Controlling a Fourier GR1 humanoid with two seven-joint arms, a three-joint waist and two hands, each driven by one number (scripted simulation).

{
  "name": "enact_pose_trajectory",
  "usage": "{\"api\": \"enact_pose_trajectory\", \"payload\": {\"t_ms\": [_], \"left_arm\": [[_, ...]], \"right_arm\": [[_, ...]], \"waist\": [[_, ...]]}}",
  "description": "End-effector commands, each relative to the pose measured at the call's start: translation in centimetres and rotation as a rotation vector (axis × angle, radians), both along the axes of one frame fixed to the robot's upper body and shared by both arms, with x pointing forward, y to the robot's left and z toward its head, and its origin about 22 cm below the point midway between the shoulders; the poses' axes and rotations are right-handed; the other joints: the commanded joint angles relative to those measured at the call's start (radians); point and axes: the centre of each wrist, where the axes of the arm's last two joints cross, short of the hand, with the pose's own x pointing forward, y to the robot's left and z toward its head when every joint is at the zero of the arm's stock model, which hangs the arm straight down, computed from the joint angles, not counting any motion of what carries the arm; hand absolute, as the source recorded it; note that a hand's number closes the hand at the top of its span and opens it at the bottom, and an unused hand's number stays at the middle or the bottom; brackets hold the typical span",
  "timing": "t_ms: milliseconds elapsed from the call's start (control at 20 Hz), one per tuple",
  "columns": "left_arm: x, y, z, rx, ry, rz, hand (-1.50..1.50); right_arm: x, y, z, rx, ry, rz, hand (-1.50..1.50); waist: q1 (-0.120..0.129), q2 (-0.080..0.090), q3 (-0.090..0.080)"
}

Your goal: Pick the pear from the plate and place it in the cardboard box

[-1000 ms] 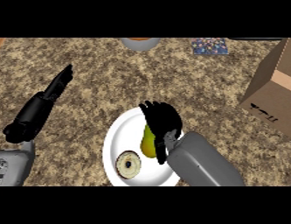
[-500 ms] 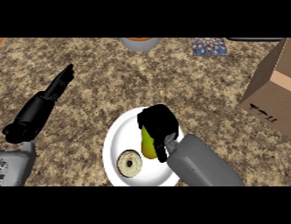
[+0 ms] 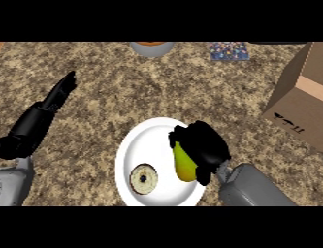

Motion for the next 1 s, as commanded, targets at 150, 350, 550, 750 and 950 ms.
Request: {"api": "enact_pose_trajectory", "payload": {"t_ms": [150,350,550,750,950], "left_arm": [[-1.2,-0.1,-0.3,-0.011,0.018,0.004,0.0],[-1.4,-0.5,-0.6,-0.01,0.007,0.009,0.0],[-1.1,-0.8,0.0,-0.001,0.008,0.008,0.0],[0.1,-0.4,-0.5,-0.018,-0.004,0.005,0.0],[-1.1,-0.1,-0.9,-0.021,-0.006,-0.002,0.0]], "right_arm": [[-2.4,-7.2,5.1,0.109,-0.19,0.114,1.5],[-4.6,-9.7,8.1,0.093,-0.345,0.121,1.5],[-4.9,-12.6,12.6,0.203,-0.406,-0.004,1.5],[-4.0,-14.0,14.6,0.371,-0.448,-0.257,1.5],[-3.5,-17.2,16.9,0.443,-0.477,-0.449,1.5]], "waist": [[0.001,0.0,0.0],[-0.003,0.0,0.0],[-0.002,0.001,0.0],[-0.008,0.005,-0.001],[0.008,0.003,0.0]]}}
